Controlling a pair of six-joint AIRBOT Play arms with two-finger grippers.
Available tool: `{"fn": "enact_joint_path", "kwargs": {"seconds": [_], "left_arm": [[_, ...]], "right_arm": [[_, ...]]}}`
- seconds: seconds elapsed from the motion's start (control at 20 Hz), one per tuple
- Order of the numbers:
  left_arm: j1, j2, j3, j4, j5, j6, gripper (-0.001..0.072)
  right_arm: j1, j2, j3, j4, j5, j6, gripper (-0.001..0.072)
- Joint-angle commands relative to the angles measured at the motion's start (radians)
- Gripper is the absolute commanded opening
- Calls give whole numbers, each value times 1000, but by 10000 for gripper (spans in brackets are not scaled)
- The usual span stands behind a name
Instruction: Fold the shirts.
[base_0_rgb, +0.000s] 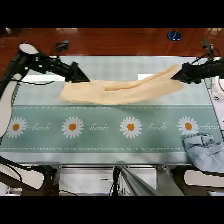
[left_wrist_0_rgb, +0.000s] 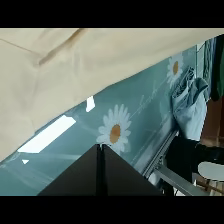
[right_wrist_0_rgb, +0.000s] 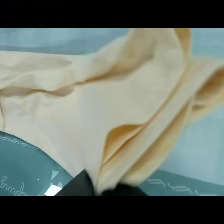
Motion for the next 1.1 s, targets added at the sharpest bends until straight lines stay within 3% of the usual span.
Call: {"fn": "enact_joint_path", "kwargs": {"seconds": [0.0, 0.35, 0.55, 0.85, 1.05], "left_arm": [[-189, -6, 1, 0, 150, -105, 29], [-486, -58, 1, 0, 422, -286, 28], [-553, -109, 1, 0, 565, -365, 27], [-635, -180, 1, -1, 637, -411, 27], [-717, -209, 1, -33, 822, -463, 26]], "right_arm": [[-56, 92, 3, -68, 109, 10, 21], [-69, 151, 3, -140, 131, 9, 22], [-69, 158, 3, -103, 148, 9, 22], [-69, 259, 3, -28, 148, 10, 22], [-69, 352, 3, -7, 166, 10, 22]]}}
